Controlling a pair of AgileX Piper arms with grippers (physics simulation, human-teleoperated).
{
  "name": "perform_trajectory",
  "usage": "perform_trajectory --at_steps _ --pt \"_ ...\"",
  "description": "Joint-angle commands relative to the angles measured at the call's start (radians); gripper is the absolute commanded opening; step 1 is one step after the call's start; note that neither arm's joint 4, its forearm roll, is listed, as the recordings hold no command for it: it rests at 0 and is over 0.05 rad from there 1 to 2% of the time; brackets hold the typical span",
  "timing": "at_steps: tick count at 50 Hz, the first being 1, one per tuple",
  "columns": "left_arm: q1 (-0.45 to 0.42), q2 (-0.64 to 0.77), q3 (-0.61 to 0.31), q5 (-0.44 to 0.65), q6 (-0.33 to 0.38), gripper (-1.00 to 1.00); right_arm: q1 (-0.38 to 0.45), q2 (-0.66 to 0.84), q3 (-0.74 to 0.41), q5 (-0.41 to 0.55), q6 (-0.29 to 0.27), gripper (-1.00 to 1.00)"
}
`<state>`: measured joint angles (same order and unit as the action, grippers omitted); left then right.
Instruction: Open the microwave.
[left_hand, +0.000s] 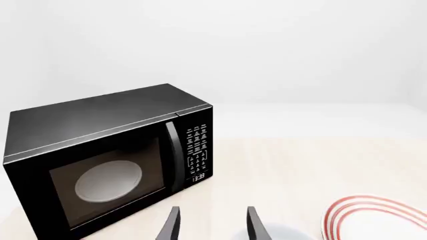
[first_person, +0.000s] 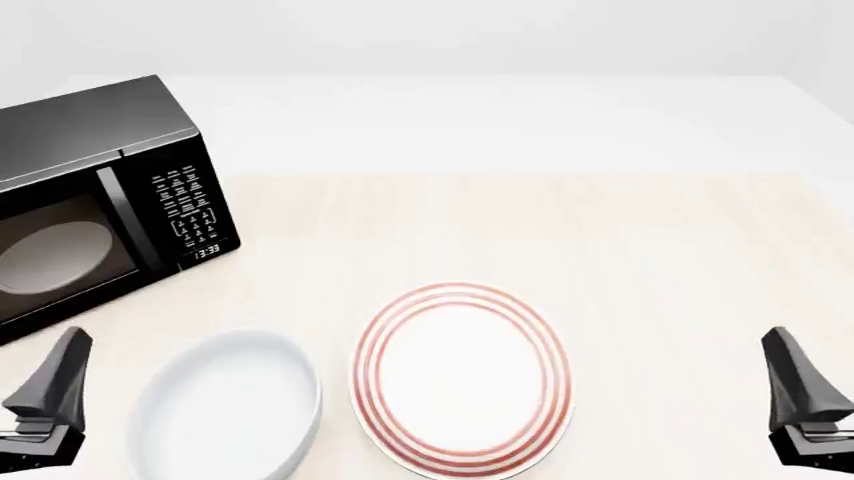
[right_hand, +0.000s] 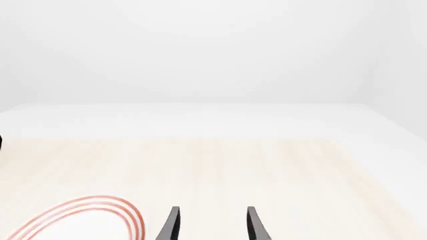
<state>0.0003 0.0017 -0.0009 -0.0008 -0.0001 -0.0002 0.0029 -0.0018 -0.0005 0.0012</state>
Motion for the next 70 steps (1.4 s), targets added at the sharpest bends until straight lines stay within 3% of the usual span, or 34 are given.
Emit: perform_trajectory --at_steps 1,12,15,20,26,42,59,69,70 --pt "0.003 0.003 -0.003 -0.002 -0.001 1.00 0.000 0.006 -0.003 -0.002 0.002 1.00" --pt "0.020 0.062 0.000 -0.035 0.020 1.00 -0.001 0.005 -0.003 -0.001 0.002 1.00" --pt "0.035 0.111 -0.001 -0.062 -0.018 1.00 -0.001 0.005 -0.003 -0.001 0.002 1.00" --pt "0.043 0.174 -0.004 -0.105 -0.023 1.00 -0.001 0.003 -0.003 0.001 0.002 1.00" --pt "0.033 0.265 -0.070 -0.122 -0.020 1.00 -0.001 0.003 -0.002 0.000 0.002 1.00" --pt "0.067 0.356 -0.275 -0.005 -0.002 1.00 -0.001 0.004 -0.002 -0.001 0.002 1.00" --pt "0.126 0.539 -0.326 -0.075 -0.023 1.00 -0.001 0.003 -0.002 0.001 0.002 1.00" --pt "0.145 0.591 -0.343 -0.091 -0.006 1.00 -0.001 0.003 -0.002 0.001 0.002 1.00" --pt "0.138 0.627 -0.344 -0.099 0.020 1.00 -0.001 0.003 -0.002 0.001 0.002 1.00"
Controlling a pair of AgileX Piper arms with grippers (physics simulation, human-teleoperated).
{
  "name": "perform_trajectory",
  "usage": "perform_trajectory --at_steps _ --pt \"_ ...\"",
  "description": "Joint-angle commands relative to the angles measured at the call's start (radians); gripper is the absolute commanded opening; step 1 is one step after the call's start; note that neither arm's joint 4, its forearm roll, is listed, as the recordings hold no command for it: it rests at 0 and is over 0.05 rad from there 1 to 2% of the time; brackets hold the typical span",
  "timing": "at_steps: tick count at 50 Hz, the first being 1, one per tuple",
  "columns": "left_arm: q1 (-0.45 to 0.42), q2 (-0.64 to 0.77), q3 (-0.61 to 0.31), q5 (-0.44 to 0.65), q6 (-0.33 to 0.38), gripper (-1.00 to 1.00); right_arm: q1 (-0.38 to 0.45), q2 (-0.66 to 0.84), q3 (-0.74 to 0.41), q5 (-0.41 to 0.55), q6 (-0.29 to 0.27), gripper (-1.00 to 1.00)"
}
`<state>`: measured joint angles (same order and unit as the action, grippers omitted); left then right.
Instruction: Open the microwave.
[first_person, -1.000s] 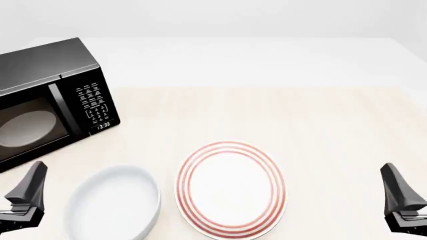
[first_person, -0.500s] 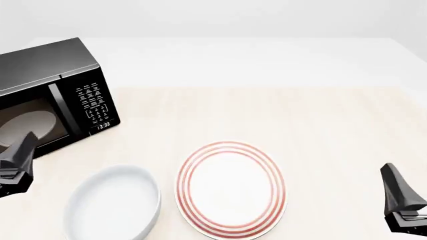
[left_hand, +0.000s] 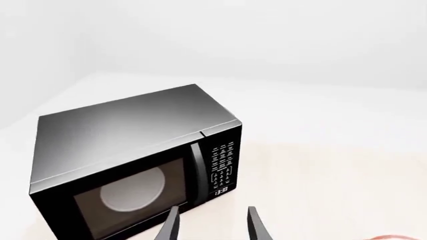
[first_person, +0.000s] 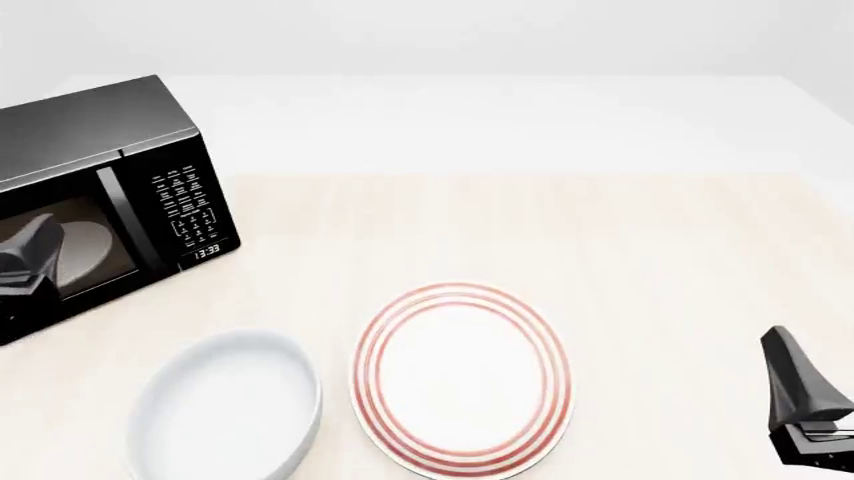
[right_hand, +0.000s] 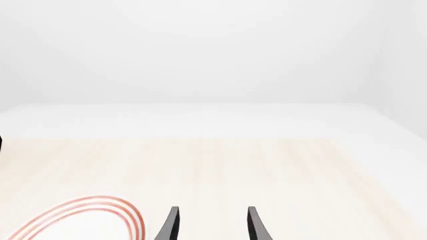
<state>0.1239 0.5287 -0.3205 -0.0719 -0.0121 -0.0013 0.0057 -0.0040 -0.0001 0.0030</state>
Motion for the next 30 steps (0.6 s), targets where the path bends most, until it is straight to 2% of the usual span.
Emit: perform_trajectory --at_steps 1,15,30 --pt "0.019 0.097 -0.024 -0.032 0.031 1.00 0.000 0.000 0.000 0.000 0.000 1.00" --pt "0.016 0.156 -0.023 -0.065 0.024 1.00 0.000 0.000 0.000 0.000 0.000 1.00" --pt "0.014 0.300 -0.015 -0.188 0.024 1.00 0.000 0.000 0.000 0.000 0.000 1.00"
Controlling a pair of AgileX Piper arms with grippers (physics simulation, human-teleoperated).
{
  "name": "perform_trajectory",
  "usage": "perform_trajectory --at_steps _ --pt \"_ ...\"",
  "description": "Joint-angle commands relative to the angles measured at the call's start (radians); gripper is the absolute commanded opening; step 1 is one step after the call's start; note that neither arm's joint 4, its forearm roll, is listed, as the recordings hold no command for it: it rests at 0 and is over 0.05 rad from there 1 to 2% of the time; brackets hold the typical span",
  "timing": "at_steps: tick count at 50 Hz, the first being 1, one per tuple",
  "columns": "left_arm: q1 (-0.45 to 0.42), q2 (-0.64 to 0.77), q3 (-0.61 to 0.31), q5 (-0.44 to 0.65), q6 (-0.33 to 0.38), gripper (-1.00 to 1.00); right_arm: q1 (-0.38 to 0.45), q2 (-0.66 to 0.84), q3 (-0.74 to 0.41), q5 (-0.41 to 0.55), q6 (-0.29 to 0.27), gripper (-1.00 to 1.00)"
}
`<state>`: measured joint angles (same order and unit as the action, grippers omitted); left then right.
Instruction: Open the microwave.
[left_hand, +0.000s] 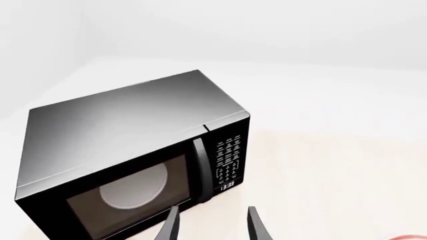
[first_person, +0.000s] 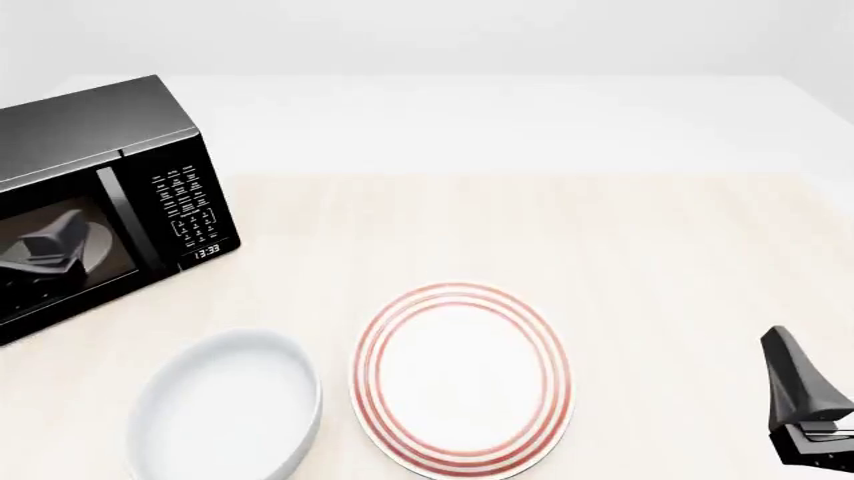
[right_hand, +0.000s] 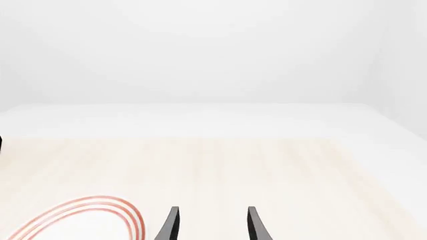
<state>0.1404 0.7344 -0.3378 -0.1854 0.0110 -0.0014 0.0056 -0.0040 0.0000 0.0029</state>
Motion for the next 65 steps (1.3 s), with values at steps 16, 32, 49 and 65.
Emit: perform_trajectory --at_steps 16,32,49,65 --pt "0.007 0.204 0.004 -0.165 0.011 1.00 0.000 0.000 0.000 0.000 0.000 1.00" --pt "0.007 0.322 -0.039 -0.232 0.008 1.00 0.000 0.000 0.000 0.000 0.000 1.00" --pt "0.005 0.426 -0.069 -0.282 0.006 1.00 0.000 0.000 0.000 0.000 0.000 1.00" --pt "0.003 0.513 -0.092 -0.331 0.006 1.00 0.000 0.000 0.000 0.000 0.000 1.00"
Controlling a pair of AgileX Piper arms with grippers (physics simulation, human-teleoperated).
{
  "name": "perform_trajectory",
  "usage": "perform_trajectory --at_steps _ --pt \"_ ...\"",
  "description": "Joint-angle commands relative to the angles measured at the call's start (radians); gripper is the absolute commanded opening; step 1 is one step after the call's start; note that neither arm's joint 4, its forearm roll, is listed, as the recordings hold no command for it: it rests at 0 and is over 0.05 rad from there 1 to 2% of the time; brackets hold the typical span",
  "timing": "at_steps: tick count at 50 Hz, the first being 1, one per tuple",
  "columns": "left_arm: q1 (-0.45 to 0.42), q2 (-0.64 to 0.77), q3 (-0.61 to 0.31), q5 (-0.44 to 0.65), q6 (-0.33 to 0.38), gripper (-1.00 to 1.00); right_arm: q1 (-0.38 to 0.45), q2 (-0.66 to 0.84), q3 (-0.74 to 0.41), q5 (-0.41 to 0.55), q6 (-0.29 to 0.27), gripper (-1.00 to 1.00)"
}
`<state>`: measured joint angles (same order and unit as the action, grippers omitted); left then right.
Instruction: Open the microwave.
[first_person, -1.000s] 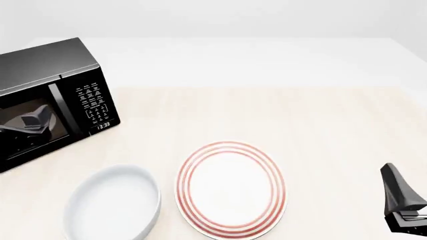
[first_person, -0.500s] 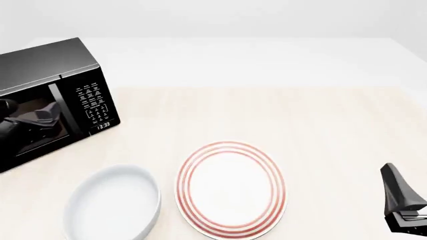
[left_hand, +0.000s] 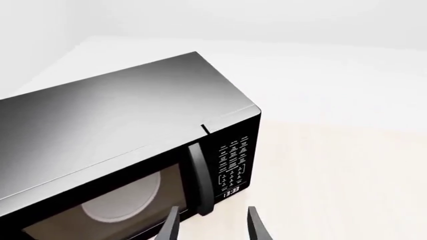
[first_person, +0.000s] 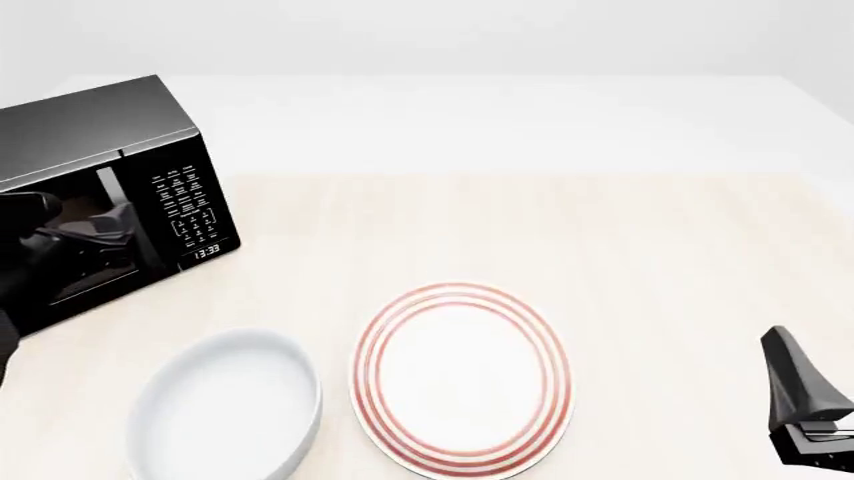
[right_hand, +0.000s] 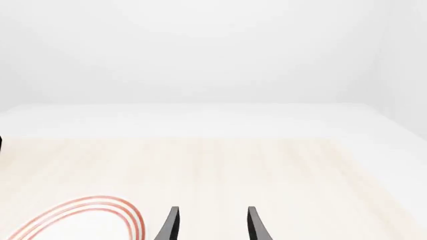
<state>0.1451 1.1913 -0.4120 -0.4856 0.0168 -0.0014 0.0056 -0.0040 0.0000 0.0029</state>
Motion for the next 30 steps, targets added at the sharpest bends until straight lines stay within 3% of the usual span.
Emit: perform_trajectory --at_steps 1,30 --pt "-0.002 0.060 -0.019 -0.033 0.000 1.00 0.000 0.000 0.000 0.000 0.000 1.00" --pt "0.004 0.202 -0.080 -0.094 -0.014 1.00 0.000 0.000 0.000 0.000 0.000 1.00"
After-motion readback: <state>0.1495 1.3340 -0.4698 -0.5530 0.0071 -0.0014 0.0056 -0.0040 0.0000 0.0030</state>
